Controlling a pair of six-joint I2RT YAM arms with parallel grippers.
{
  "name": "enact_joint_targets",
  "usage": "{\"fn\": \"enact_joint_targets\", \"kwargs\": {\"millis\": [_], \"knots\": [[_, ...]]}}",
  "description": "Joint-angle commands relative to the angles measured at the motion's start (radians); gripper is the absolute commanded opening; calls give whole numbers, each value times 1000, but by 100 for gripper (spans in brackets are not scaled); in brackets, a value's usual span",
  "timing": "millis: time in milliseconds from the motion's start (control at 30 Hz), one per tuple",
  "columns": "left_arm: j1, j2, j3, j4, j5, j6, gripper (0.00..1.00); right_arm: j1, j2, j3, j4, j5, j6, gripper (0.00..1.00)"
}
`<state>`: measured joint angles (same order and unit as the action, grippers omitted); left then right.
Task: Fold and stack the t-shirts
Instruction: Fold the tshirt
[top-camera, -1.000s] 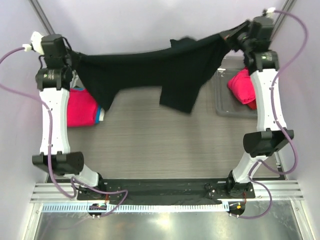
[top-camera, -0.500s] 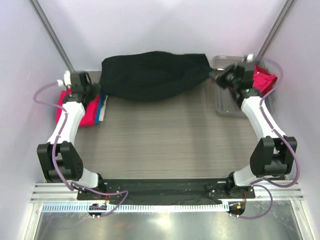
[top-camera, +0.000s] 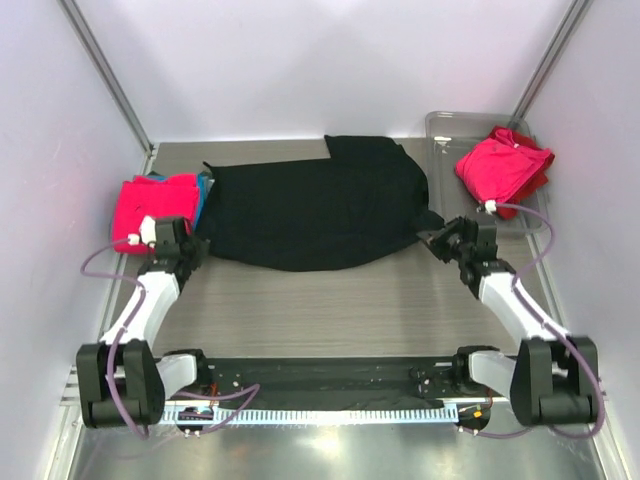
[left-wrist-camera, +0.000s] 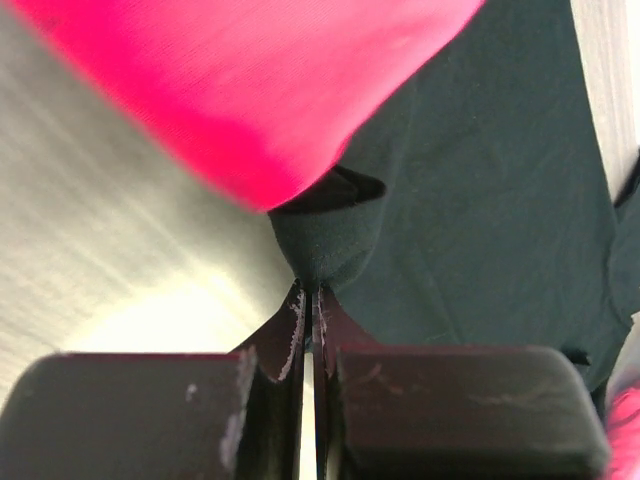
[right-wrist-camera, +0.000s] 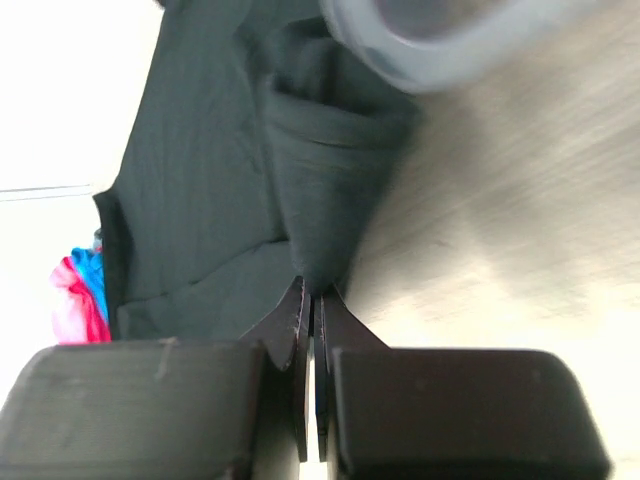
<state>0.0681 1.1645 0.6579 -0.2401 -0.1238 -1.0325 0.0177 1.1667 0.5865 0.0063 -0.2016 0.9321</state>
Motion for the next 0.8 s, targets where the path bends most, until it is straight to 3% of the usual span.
{"fn": "enact_joint_targets", "kwargs": {"millis": [0, 233, 400, 600, 633, 700, 733, 767], "knots": [[9, -78, -91, 21, -34, 12, 0, 1, -146, -107, 0, 99, -33, 1], [7, -276, -241, -93, -39, -17, 0, -1, -512, -307, -231, 281, 10, 1], [6, -443, -268, -249, -172, -40, 0, 1, -656, -330, -377, 329, 28, 1], [7, -590, -270, -379, -197, -61, 2, -1, -749, -327, -526, 335, 21, 2], [6, -603, -274, -386, -200, -60, 7, -1, -765, -330, -531, 320, 10, 12], [6, -623, -279, -396, -204, -58, 41, -1, -803, -314, -542, 303, -12, 36], [6, -624, -273, -406, -211, -58, 56, -1, -811, -307, -546, 300, -15, 55], [7, -626, -262, -415, -211, -57, 68, -1, -817, -298, -545, 301, -25, 56]]}}
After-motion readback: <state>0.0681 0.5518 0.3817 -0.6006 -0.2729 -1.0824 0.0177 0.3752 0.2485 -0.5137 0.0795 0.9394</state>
